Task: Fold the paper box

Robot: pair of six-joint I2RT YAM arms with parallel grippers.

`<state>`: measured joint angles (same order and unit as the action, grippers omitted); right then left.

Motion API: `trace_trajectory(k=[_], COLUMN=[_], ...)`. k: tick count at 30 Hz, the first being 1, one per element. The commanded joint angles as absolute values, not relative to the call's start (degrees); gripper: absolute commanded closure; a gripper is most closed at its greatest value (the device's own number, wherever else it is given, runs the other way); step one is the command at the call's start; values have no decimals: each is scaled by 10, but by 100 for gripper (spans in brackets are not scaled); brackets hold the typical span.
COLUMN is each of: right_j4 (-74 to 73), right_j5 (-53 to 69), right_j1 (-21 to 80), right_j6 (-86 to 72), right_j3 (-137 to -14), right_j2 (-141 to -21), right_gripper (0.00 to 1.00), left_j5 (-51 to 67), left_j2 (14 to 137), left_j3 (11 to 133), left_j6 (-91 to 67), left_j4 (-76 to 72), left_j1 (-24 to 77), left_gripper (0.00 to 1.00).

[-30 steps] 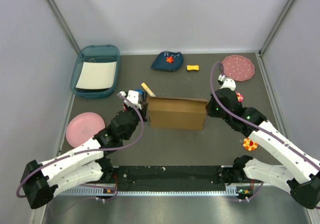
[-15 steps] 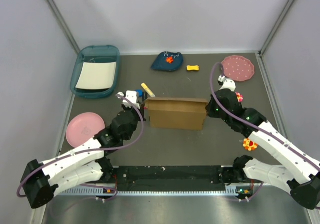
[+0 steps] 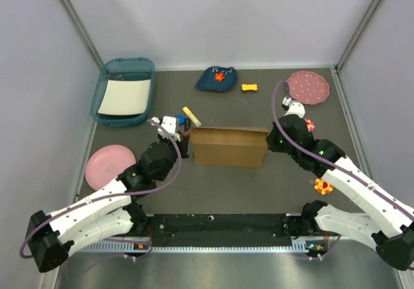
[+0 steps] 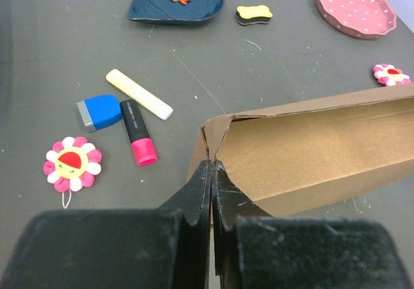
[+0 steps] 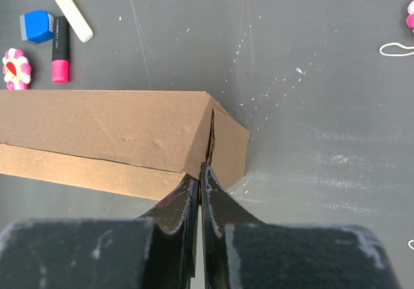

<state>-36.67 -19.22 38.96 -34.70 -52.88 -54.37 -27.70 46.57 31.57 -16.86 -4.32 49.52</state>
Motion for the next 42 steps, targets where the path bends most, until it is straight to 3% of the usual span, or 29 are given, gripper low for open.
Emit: trace_trajectory(k=[1,10,26,39,42], right_j4=[-402,-402,-403,-403,-405], right_j5=[-178,-178,-178,-178,-179], right_j1=[400,400,399,401,400], right_j6=[-353,-352,-352,-354,-353], right_j3=[-526,-526,-519,-511,-513], right_j2=[-547,-549,-538,-531,-533], right_gripper=[100,100,100,100,100], left_j5=[-214,-201,-295,-255,-265], left_j2=[478,494,469,482,462], left_j3=[337,332,287,264,279], left_j6=[-194,-192,-151,-181,-169], left_j4=[-28,-32,-2,-18,-18], left_j1=[497,498,504,505,504], left_gripper=[100,100,100,100,86])
